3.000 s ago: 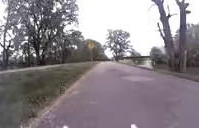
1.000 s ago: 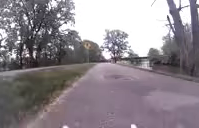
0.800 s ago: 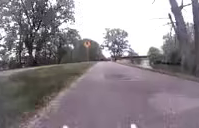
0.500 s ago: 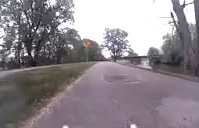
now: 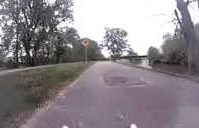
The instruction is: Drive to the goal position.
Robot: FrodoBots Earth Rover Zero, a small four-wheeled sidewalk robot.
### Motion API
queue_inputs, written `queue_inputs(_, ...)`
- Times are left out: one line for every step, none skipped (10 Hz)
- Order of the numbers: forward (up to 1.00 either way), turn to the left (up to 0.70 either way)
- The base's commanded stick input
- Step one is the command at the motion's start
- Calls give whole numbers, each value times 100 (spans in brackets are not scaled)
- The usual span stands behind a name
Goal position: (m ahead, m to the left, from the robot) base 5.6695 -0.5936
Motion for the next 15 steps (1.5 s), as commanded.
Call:
queue_inputs(100,40)
queue_inputs(100,40)
queue_inputs(100,40)
queue_inputs(100,40)
queue_inputs(100,17)
queue_inputs(100,0)
queue_inputs(100,0)
queue_inputs(100,0)
queue_inputs(100,0)
queue_inputs(100,0)
queue_inputs(100,0)
queue_inputs(100,0)
queue_inputs(100,0)
queue_inputs(100,0)
queue_inputs(100,0)
